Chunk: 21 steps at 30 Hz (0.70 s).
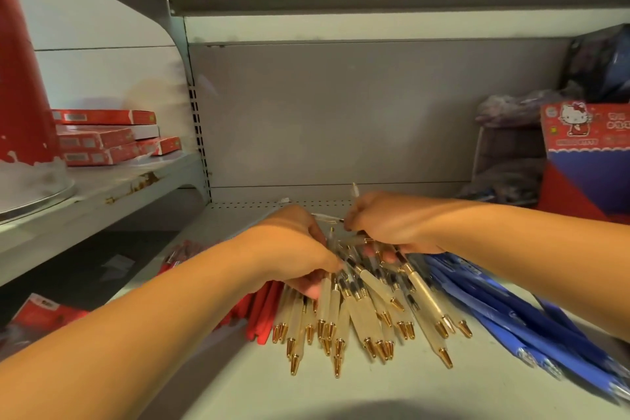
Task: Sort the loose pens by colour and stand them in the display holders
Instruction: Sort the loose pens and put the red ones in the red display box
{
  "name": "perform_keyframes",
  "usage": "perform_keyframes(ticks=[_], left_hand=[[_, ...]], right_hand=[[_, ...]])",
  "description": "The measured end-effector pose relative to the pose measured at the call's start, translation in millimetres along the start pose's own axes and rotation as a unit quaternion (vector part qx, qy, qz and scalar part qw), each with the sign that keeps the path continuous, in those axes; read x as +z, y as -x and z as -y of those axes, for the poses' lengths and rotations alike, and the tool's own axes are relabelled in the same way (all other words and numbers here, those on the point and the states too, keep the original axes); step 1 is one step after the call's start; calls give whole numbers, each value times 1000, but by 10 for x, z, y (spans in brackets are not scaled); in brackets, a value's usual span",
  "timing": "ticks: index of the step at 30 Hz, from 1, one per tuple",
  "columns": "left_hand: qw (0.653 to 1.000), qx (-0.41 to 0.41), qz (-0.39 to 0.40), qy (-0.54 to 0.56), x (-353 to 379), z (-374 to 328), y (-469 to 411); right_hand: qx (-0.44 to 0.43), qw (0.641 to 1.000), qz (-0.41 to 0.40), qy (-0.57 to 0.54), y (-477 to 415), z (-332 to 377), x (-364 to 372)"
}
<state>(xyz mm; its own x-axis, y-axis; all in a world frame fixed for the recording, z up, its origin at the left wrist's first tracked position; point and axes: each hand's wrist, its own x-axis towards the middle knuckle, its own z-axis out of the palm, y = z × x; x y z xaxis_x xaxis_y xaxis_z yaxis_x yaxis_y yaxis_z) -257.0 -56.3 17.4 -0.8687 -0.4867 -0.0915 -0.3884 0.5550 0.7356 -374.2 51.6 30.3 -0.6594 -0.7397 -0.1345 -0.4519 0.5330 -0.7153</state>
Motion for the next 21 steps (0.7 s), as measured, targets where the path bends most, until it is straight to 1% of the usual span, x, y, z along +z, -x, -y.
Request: perform_keyframes(ticks=[2,4,7,10,12,15,18,21], left_hand=[[1000,-9,-2,2,-44,7,-7],[1000,-24,0,1,-75,28,-32],[999,-45,9,-11,-74,61,-75],[998,-55,10,-14,-65,54,-109],[998,-59,-7,-30,-47,30,-145],[994,-37,-50,-86,7,-1,-220],[992,-21,-56,-107,34,-33,-251],[988,-7,-48,-149,41,-48,-250]], right_hand=[[-3,1000,-19,14,4,-33,-15],[-8,1000,-17,2,28,-67,-56],[-17,999,32,-22,137,-112,-100],[-21,995,81,47,240,-132,-90],[-28,992,92,79,279,-131,-75],[-41,990,95,93,355,-130,-58],[-43,992,105,63,395,-161,-51],[-14,995,94,8,342,-164,-15]])
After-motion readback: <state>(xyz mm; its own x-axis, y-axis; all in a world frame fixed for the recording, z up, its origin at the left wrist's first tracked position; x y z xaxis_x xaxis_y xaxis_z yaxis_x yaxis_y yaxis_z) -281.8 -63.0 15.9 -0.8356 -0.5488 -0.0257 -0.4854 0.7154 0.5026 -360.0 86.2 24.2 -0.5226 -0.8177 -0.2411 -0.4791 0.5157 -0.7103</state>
